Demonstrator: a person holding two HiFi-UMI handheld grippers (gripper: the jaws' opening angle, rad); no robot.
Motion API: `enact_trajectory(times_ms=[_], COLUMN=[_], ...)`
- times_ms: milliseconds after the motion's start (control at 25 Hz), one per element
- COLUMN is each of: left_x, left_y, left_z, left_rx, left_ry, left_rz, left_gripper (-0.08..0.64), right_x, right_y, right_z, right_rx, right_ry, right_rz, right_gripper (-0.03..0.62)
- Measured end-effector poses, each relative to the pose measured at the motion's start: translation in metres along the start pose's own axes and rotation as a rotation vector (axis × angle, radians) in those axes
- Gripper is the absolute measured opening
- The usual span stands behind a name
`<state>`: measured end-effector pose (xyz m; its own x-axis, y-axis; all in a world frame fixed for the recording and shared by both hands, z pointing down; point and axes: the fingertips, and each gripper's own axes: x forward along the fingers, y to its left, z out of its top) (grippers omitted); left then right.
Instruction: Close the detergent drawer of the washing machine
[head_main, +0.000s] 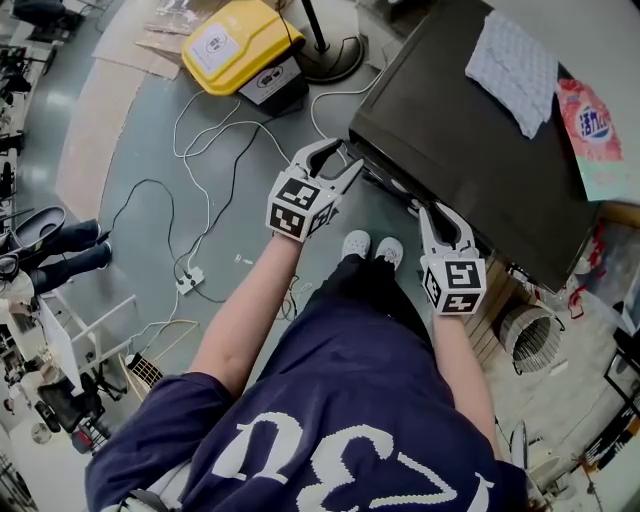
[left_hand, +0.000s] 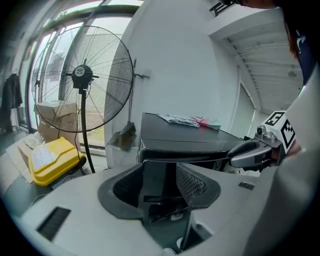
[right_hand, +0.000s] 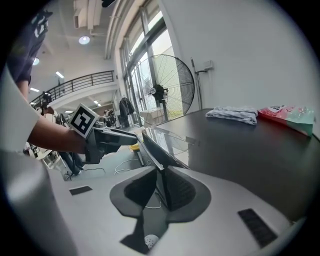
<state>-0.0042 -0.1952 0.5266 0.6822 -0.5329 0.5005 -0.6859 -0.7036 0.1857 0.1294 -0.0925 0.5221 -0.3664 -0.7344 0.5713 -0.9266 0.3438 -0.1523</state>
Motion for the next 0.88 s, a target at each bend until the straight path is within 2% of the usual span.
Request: enact_trajectory(times_ms=[80, 160, 200, 240, 280, 360, 480, 640, 880], left_x=[-0.002, -0.004, -0.005, -0.006, -0.006, -0.007, -0.006, -0.001, 0.003], left_y=[0.002, 0.003, 0.002, -0.001, -0.003, -0.006, -0.007, -0.005, -0.003], left_z=[0.0, 0.0, 0.0, 0.0, -0.001, 0.0, 0.0, 0.001, 0.003], left_rx=[0.003, 0.018, 0.029, 0.041, 0.053, 0.07, 0.088, 0.089, 0.089], left_ry=[0.0, -0.004, -0.007, -0.009, -0.011, -0.014, -0.01, -0.007, -0.017], left_rz=[0.027, 0.053, 0.052, 0.043, 0.03, 0.013, 0.016, 0.021, 0.028], left_gripper=[0.204, 0.096, 0.074, 0.051, 0.028, 0.021, 0.02, 0.02, 0.02], right_x=[-0.002, -0.008, -0.011, -0.015, -0.018, -0.021, -0.015, -0.004, 0.0], right_y=[-0.003, -0.007, -0.008, -0.007, -0.006, 0.002, 0.01, 0.012, 0.012], right_z=[-0.001, -0.001, 0.0, 0.002, 0.005, 0.01, 0.005, -0.001, 0.01], right_rx=[-0.007, -0.008, -0.009, -0.011, -0.013, -0.005, 0.017, 0.054, 0.029], right_ry=[-0.003, -0.01, -0.022, -0.045, -0.074, -0.113, -0.097, -0.076, -0.108], right_rz=[-0.005, -0.012, -0.015, -0.017, -0.011, 0.024, 0.062, 0.068, 0.043], right_gripper=[0.091, 0.092, 0.086, 0.071, 0.027, 0.017, 0.017, 0.016, 0.015])
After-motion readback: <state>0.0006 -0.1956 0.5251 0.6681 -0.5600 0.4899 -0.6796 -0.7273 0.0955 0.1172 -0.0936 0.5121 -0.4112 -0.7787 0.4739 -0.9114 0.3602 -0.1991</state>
